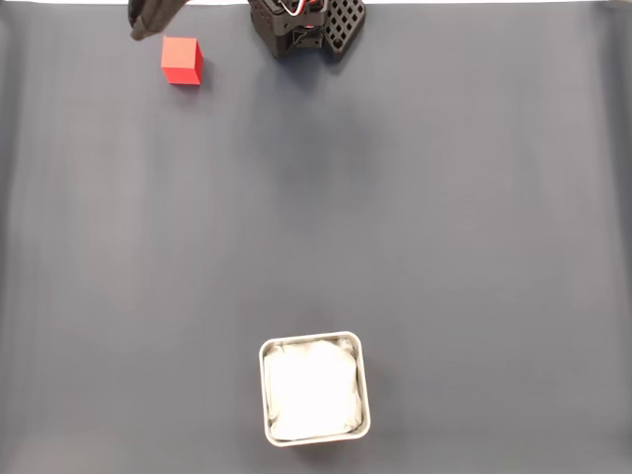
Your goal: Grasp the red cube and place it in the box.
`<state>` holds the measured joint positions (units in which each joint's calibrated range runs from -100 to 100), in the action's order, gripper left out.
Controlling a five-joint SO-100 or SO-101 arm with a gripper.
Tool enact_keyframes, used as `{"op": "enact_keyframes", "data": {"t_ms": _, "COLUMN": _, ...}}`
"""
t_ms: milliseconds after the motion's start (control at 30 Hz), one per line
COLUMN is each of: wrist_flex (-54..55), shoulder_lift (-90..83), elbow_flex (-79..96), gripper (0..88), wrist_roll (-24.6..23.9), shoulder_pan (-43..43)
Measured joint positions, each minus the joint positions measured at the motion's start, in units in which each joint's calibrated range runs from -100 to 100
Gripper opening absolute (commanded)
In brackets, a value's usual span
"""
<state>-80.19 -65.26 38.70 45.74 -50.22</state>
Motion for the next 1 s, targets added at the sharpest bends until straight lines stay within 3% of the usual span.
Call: {"op": "enact_keyframes", "data": {"t_ms": 1000, "wrist_flex": -6.68, "shoulder_lift": -9.99, "elbow_flex": 7.14, "gripper": 0.0, "wrist_roll": -0.29, "shoulder_pan": -10.83}}
